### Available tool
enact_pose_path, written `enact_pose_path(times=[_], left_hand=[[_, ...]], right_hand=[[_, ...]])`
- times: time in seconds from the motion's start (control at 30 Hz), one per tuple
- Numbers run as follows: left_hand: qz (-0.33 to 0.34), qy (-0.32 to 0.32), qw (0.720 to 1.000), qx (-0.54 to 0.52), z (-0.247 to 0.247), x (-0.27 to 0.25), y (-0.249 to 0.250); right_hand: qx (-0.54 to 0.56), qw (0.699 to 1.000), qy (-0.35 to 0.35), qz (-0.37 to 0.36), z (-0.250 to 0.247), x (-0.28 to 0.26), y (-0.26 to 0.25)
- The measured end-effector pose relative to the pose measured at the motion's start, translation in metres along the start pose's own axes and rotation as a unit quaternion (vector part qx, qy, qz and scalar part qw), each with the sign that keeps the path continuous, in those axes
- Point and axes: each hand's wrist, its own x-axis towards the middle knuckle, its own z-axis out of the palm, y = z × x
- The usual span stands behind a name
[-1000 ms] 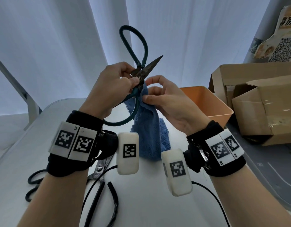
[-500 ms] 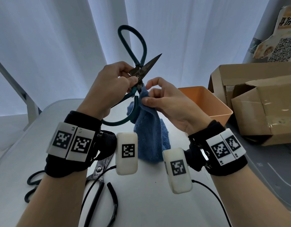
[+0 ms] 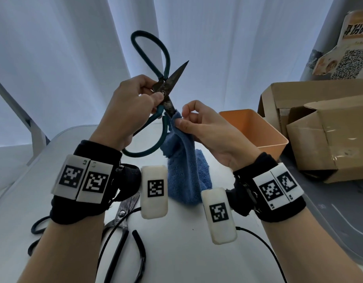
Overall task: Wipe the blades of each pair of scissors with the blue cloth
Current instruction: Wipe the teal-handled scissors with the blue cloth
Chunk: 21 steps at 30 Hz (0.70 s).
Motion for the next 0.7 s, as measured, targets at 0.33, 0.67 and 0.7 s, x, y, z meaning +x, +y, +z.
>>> enact_pose_path(times=[0.33, 0.67, 0.7], left_hand=[[0.005, -0.003, 1.0, 0.001, -0.0017, 0.0008, 0.0], [-0.003, -0.009, 1.0, -0.017, -0.0084, -0.0007, 0.0012], [-0.003, -0.009, 1.0, -0.017, -0.008, -0.0009, 0.0013]], right_hand=[[-0.024, 0.999, -0.024, -0.015, -0.0035, -0.0016, -0.002], [-0.021, 0.999, -0.035, -0.013, 0.0001, -0.0006, -0.0026], [-0.019, 0.999, -0.037, -0.014, -0.001, -0.0004, -0.0027]])
